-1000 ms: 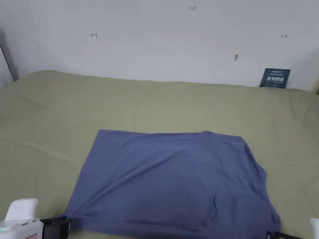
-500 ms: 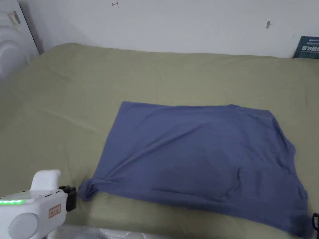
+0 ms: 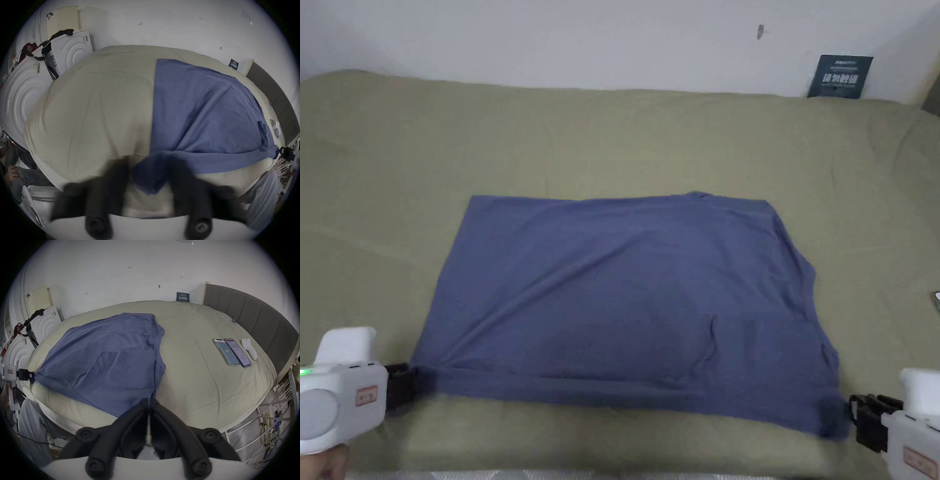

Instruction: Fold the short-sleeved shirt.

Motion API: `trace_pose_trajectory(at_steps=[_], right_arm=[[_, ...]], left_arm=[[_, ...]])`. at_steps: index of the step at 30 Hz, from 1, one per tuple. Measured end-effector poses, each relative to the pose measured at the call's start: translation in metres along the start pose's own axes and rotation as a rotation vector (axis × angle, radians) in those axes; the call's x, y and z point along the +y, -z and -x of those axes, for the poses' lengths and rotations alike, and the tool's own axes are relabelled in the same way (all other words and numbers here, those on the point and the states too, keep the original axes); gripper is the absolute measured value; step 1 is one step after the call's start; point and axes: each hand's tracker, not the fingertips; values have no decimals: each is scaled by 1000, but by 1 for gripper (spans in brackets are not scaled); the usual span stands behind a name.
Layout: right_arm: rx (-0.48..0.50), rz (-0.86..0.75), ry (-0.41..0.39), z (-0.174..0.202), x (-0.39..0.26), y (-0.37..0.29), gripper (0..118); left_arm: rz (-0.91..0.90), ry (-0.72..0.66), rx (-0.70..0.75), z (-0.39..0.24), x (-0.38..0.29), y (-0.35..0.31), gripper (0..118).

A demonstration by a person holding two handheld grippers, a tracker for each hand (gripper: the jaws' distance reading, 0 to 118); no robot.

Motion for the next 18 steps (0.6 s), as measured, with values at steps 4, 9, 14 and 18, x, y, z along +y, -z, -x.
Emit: trace_pose_trajectory(at_steps=[4,9,14,18], right_arm=[[10,21,-43,-1,-3,4,115],[22,75,-61,-1,-2,24,108],[46,108,-42,-4,-2,36,6],[51,51,-58,-5,12,21,6]], left_arm=[[17,31,-34,-2,3,-6,0],[10,-2,-37,1,6,-14,0],[25,6,-35,2,8,-12,0],[14,20,-45,2,19,-18,0]])
